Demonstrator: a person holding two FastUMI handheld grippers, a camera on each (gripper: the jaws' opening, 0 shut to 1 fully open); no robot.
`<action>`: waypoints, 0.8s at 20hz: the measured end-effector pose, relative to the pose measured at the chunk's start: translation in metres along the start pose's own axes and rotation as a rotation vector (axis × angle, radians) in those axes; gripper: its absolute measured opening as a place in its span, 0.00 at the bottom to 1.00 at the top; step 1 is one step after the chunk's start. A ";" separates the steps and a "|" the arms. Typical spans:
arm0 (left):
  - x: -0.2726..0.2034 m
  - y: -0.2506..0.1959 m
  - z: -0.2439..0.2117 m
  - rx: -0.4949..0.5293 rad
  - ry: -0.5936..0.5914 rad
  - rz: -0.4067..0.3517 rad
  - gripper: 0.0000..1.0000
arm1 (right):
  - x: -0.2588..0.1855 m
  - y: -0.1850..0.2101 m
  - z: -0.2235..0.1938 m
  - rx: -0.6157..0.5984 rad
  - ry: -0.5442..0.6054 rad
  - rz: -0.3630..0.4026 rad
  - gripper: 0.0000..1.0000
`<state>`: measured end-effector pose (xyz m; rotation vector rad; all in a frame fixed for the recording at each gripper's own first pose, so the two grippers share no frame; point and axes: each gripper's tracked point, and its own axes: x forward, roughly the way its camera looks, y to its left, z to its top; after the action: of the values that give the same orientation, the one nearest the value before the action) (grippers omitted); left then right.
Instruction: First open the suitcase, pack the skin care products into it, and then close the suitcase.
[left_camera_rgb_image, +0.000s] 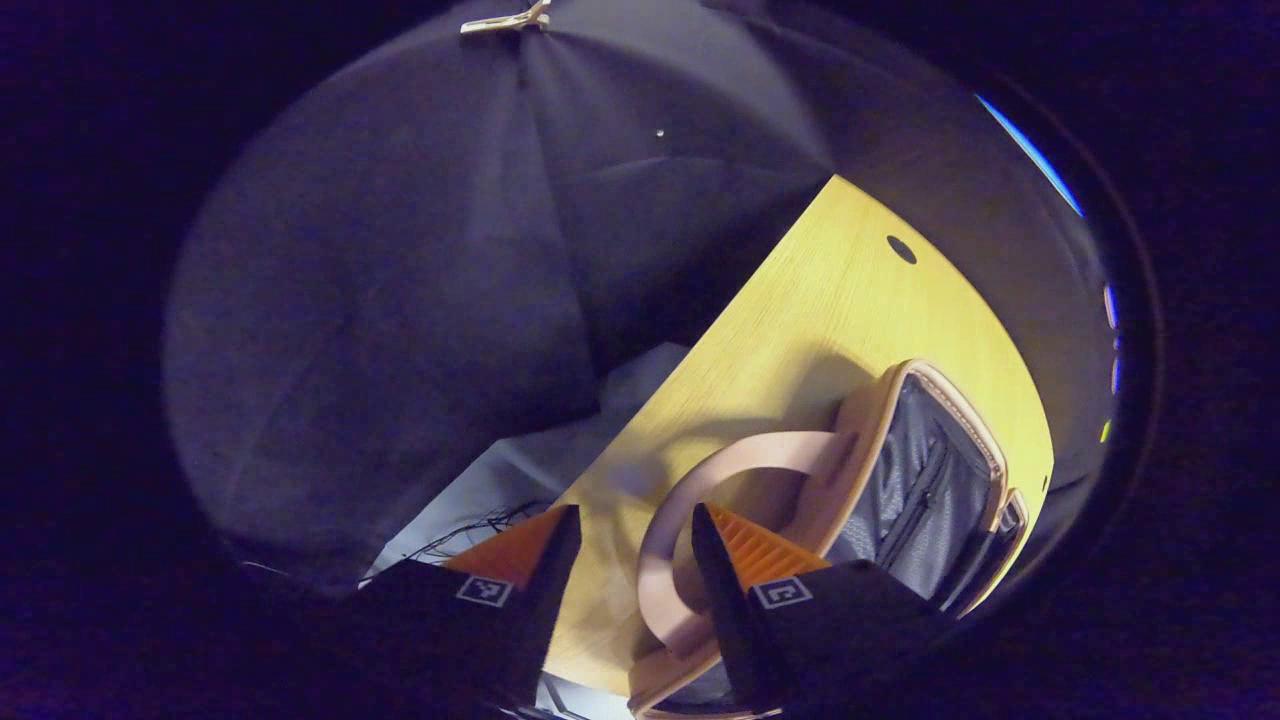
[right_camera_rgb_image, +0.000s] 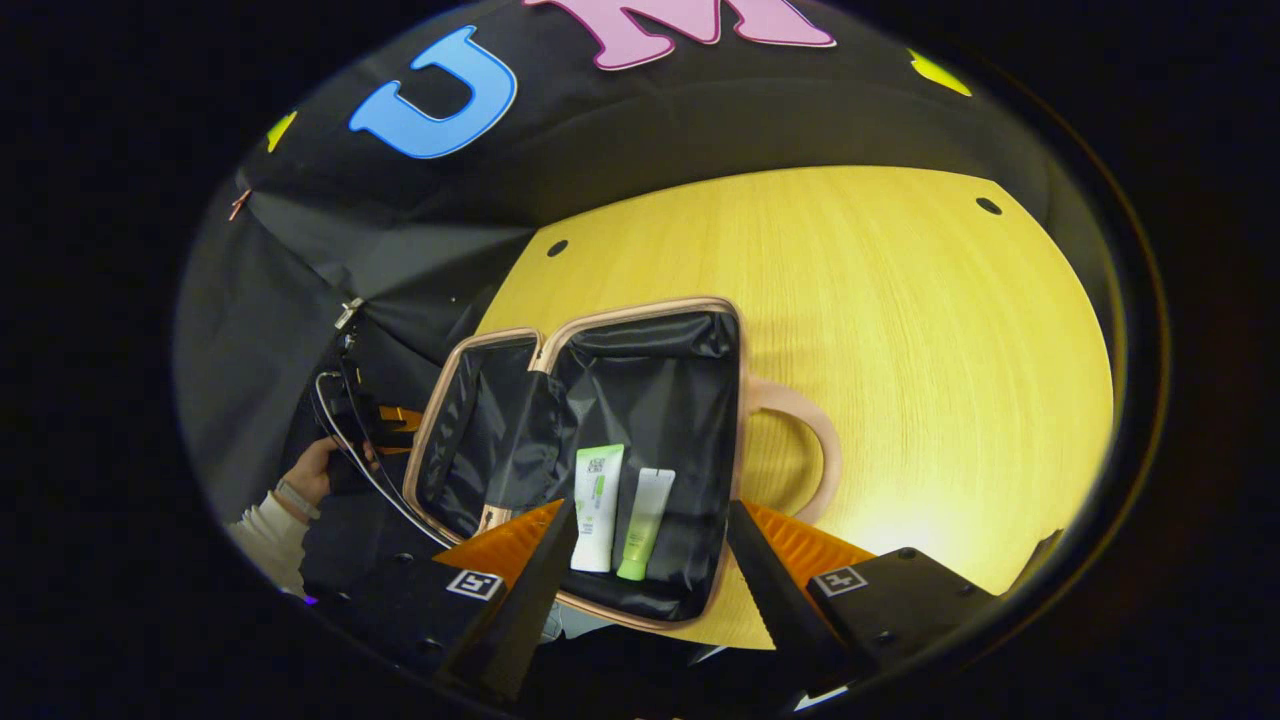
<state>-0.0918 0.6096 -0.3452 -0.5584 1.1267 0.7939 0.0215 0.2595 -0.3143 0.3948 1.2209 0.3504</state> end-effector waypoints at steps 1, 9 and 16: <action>0.000 -0.005 -0.002 0.013 0.019 -0.018 0.58 | -0.003 -0.002 -0.005 -0.006 0.008 -0.008 0.96; -0.082 -0.042 0.027 0.155 -0.169 -0.129 0.10 | -0.020 0.009 0.009 -0.071 -0.044 0.053 0.95; -0.252 -0.130 0.051 0.250 -0.385 -0.310 0.10 | -0.054 0.001 0.029 -0.115 -0.099 0.144 0.96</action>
<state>-0.0135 0.5004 -0.0904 -0.3397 0.7453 0.4565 0.0326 0.2327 -0.2605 0.3974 1.0731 0.5170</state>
